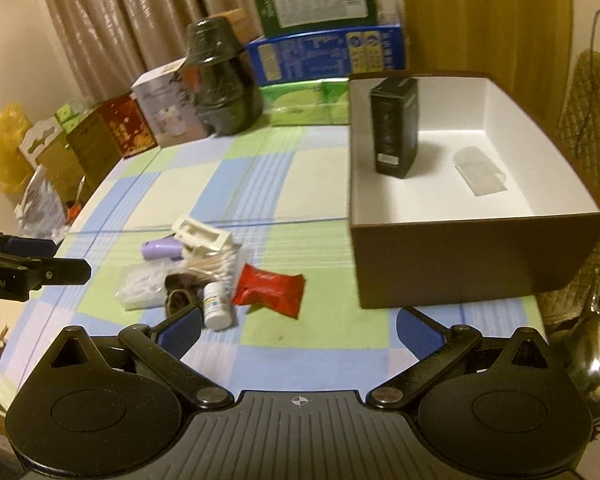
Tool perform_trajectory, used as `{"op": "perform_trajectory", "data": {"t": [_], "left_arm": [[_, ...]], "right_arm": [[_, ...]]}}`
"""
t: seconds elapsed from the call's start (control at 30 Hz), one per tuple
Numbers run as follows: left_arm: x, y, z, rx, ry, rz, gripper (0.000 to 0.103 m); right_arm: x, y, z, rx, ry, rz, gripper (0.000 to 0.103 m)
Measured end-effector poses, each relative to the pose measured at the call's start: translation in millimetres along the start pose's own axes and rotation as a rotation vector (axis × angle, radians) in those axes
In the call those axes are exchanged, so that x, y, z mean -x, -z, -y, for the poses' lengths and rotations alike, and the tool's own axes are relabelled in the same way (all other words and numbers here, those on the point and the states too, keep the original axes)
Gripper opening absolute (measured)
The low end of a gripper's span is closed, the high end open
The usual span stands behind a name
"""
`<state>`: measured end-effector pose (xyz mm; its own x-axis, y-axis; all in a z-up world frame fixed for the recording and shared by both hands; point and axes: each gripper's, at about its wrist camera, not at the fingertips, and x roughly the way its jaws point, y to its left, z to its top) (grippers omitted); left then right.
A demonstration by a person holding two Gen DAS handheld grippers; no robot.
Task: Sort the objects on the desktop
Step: 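Move both tools back toward the remaining items on the table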
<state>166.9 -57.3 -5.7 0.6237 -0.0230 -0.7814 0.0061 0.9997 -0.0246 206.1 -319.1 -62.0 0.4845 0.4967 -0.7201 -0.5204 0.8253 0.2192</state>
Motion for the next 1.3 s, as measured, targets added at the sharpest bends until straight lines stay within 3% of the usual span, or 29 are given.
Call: {"op": "perform_trajectory", "data": {"t": [0.37, 0.6, 0.67, 0.83, 1.1, 1.3], "left_arm": [[-2.5, 18.3, -33.2, 0.05, -0.051, -0.042, 0.086], [-14.4, 26.9, -47.1, 0.061, -0.07, -0.061, 0.086], [-18.8, 28.7, -49.9, 0.054, -0.072, -0.057, 0.086], [-34.0, 28.7, -53.6, 0.034, -0.071, -0.052, 0.085], [-64.1, 24.6, -56.8, 0.01, -0.066, -0.08, 0.084], [-87.0, 24.3, -58.5, -0.069, -0.048, -0.105, 0.084]], "right_arm": [[-30.9, 7.2, -24.7, 0.029, -0.034, -0.047, 0.101], [-55.0, 12.6, -30.0, 0.044, 0.002, -0.04, 0.1], [-61.0, 14.3, -31.1, 0.052, 0.007, -0.033, 0.084], [-77.2, 17.8, -32.4, 0.121, 0.015, -0.025, 0.075], [-106.4, 14.8, -31.4, 0.235, 0.027, -0.03, 0.07], [-130.1, 14.5, -34.7, 0.353, 0.055, -0.056, 0.07]]}}
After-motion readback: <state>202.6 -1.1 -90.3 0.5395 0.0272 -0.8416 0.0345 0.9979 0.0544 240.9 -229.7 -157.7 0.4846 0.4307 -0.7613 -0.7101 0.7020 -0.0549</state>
